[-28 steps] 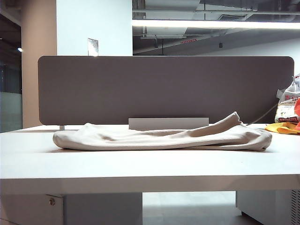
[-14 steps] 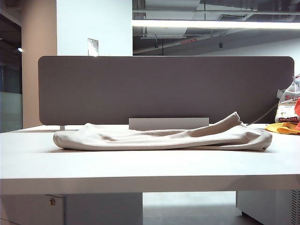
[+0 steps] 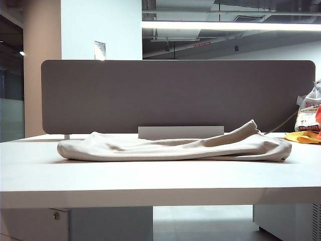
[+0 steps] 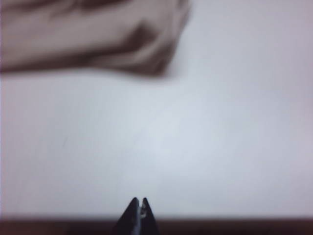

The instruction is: Fold the bottom side of the T-shirt horizontally towards the center, about one-third of the way, then fold the sleeve back towards the center, creating a straight line along the edge of the T-shirt, and finally fold the bottom of the T-shirt up towards the top, creating a neat rectangle.

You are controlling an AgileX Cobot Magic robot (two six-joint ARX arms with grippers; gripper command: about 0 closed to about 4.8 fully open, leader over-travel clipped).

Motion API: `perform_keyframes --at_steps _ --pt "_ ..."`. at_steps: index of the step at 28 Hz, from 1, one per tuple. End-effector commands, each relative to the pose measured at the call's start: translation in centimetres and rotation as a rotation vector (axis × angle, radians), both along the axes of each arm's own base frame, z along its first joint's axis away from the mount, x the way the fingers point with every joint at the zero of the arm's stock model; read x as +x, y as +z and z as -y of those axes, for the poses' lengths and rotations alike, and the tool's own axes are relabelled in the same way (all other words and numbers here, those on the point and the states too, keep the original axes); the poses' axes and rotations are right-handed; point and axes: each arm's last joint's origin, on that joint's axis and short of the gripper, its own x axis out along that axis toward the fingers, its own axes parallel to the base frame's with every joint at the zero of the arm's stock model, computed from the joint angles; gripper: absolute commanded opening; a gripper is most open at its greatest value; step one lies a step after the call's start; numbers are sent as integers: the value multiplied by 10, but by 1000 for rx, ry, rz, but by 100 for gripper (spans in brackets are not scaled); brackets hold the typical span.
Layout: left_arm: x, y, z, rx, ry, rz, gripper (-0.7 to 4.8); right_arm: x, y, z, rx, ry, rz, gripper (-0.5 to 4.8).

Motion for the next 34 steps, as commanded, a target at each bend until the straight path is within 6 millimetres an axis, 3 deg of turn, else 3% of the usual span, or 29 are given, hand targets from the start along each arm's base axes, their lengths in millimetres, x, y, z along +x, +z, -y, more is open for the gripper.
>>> perform_keyframes --at_steps 1,8,18,20,34 --pt "0 -4 0 -1 -4 -18 25 -11 4 0 -54 -102 147 0" --pt "0 -4 0 -1 -4 -18 25 -20 -1 -1 -102 -125 252 0" --pt "0 -3 0 -1 -4 -17 25 -33 -9 0 -178 -95 204 -1" --pt "0 -3 0 -1 -4 -17 25 -34 -4 0 -170 -101 263 -1" --pt "0 -3 0 -1 -4 -17 25 -34 -6 0 -199 -101 237 0"
